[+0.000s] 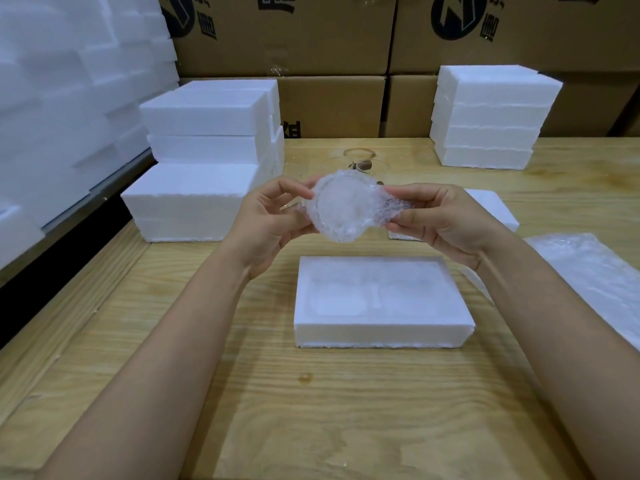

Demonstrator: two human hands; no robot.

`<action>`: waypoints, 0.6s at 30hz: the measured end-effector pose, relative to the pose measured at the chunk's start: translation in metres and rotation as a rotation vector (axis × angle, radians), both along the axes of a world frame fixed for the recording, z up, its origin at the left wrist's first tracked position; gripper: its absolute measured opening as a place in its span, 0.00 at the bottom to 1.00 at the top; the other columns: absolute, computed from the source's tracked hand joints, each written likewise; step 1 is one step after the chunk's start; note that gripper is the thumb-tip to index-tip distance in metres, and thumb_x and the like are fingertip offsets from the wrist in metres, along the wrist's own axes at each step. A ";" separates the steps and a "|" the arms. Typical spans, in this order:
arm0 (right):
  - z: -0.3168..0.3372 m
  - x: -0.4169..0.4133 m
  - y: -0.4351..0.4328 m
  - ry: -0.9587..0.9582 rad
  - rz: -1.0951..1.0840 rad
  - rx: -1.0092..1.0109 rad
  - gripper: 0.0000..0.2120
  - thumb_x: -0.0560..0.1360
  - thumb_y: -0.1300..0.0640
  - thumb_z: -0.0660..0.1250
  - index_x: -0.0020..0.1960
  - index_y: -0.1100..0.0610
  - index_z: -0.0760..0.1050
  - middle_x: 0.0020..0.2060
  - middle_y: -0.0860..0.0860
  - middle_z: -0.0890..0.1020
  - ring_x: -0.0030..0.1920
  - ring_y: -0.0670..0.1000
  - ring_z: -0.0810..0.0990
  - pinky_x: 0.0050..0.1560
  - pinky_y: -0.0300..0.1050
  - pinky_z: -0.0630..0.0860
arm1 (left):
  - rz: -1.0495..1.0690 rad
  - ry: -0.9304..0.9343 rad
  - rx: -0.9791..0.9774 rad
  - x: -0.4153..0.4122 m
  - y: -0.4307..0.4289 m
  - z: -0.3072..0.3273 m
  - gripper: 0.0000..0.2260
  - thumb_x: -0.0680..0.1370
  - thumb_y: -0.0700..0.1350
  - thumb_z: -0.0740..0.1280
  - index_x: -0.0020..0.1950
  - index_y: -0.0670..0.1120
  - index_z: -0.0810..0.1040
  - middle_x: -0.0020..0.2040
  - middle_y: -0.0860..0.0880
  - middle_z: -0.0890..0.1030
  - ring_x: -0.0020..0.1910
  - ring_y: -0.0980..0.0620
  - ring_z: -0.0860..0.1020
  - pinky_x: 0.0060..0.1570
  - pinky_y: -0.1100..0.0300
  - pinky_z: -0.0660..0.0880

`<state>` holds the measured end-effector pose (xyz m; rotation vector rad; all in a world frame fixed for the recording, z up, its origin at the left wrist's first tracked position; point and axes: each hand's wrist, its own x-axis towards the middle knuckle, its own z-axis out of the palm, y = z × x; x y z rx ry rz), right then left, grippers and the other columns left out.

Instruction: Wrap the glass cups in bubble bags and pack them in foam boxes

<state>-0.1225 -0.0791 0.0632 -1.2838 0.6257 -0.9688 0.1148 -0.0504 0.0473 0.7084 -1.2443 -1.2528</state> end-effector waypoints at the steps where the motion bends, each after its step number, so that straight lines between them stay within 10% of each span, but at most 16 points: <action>1: 0.000 0.000 0.000 0.001 0.002 -0.005 0.17 0.61 0.71 0.66 0.40 0.53 0.86 0.38 0.50 0.86 0.40 0.48 0.85 0.40 0.36 0.80 | 0.002 -0.001 0.001 0.000 0.000 0.000 0.19 0.72 0.24 0.64 0.34 0.48 0.81 0.59 0.47 0.81 0.55 0.47 0.82 0.42 0.55 0.80; 18: 0.009 -0.002 0.003 0.232 -0.048 -0.101 0.14 0.69 0.52 0.68 0.50 0.59 0.80 0.41 0.57 0.85 0.24 0.48 0.74 0.25 0.37 0.71 | -0.097 -0.179 0.138 0.010 0.006 0.017 0.21 0.67 0.39 0.73 0.57 0.45 0.72 0.49 0.43 0.80 0.44 0.46 0.80 0.36 0.58 0.79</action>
